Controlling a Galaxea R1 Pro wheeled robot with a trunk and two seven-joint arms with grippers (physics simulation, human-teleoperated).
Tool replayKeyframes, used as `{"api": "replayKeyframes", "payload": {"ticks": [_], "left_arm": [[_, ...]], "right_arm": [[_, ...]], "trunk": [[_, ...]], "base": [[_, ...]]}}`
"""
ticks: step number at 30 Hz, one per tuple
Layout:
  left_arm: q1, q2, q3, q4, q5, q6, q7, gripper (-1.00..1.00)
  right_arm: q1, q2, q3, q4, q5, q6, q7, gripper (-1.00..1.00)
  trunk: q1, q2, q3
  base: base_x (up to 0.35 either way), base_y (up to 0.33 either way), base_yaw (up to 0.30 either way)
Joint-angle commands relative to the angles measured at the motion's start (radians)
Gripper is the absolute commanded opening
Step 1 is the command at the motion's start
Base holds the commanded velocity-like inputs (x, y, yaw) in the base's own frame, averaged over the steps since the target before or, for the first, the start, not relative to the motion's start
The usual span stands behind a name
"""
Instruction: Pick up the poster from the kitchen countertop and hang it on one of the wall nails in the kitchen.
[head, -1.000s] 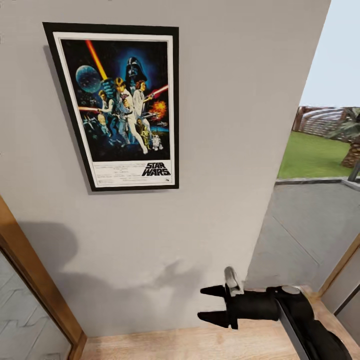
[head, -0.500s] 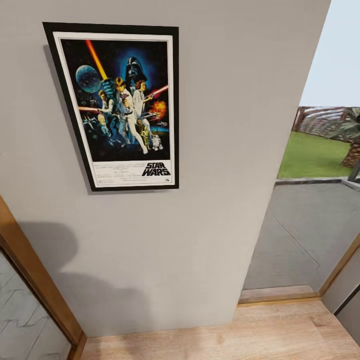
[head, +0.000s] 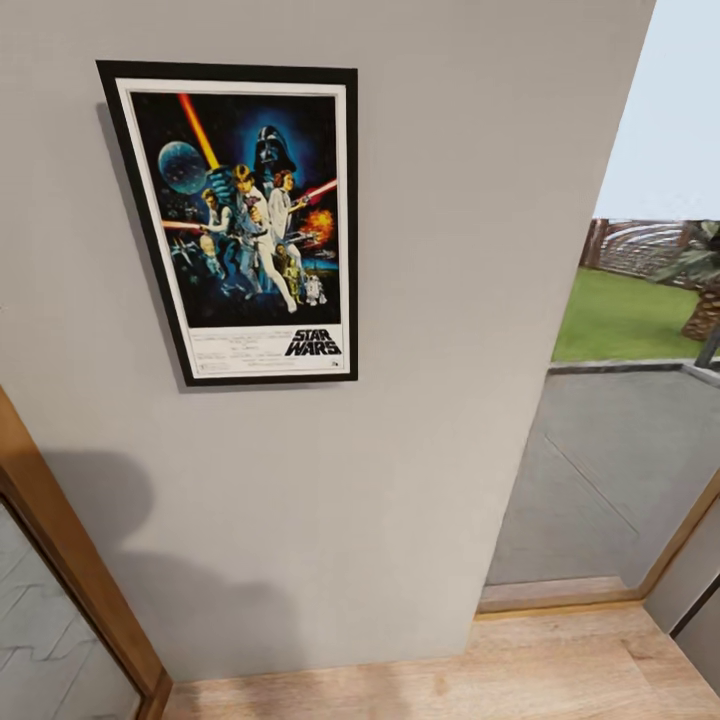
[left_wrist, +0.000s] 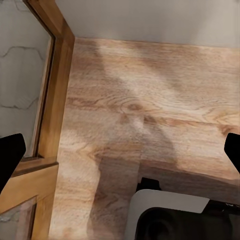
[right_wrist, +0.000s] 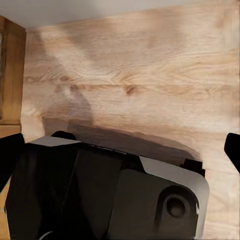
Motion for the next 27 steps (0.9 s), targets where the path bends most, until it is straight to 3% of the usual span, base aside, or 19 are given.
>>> {"api": "replayKeyframes", "payload": {"ticks": [1, 9, 13, 16, 18, 20, 22, 27], "left_arm": [[0.0, -0.001, 0.005, -0.001, -0.01, -0.002, -0.006, 1.0], [0.0, -0.001, 0.003, 0.0, -0.011, -0.003, -0.004, 1.0], [0.0, -0.001, 0.003, 0.0, -0.012, -0.003, -0.004, 1.0], [0.0, -0.001, 0.003, 0.0, -0.011, -0.003, -0.004, 1.0], [0.0, -0.001, 0.003, 0.0, -0.011, -0.003, -0.005, 1.0], [0.0, -0.001, 0.003, 0.0, -0.012, -0.003, -0.004, 1.0], [0.0, -0.001, 0.003, 0.0, -0.012, -0.003, -0.004, 1.0], [0.0, -0.001, 0.003, 0.0, -0.012, -0.003, -0.004, 1.0]], "right_arm": [[-0.001, 0.002, -0.005, -0.001, 0.003, 0.008, -0.009, 1.0], [-0.001, 0.006, -0.004, 0.05, 0.0, 0.005, -0.114, 1.0], [-0.002, 0.007, -0.003, 0.075, -0.001, 0.004, -0.122, 1.0], [-0.002, 0.025, -0.005, 0.186, -0.001, -0.008, -0.128, 1.0], [-0.002, 0.028, -0.006, 0.375, 0.0, -0.05, -0.139, 1.0], [-0.002, 0.029, -0.006, 0.455, 0.001, -0.076, -0.159, 1.0], [-0.002, 0.031, -0.005, 0.514, 0.0, -0.122, -0.212, 1.0], [-0.002, 0.03, -0.007, 0.531, -0.002, -0.184, -0.261, 1.0]], "trunk": [[0.001, -0.002, 0.0], [0.001, -0.002, 0.013], [0.001, -0.002, 0.02], [0.001, -0.002, 0.02], [0.001, -0.002, 0.021], [0.001, -0.002, 0.021], [0.001, -0.002, 0.021], [0.001, -0.002, 0.021]], "base": [[0.0, 0.0, 0.0], [0.0, 0.0, 0.001], [0.0, 0.0, 0.027], [0.0, 0.0, 0.009], [0.0, 0.0, 0.002], [0.0, 0.0, 0.001], [0.0, 0.0, 0.0], [0.0, 0.0, 0.0]]}}
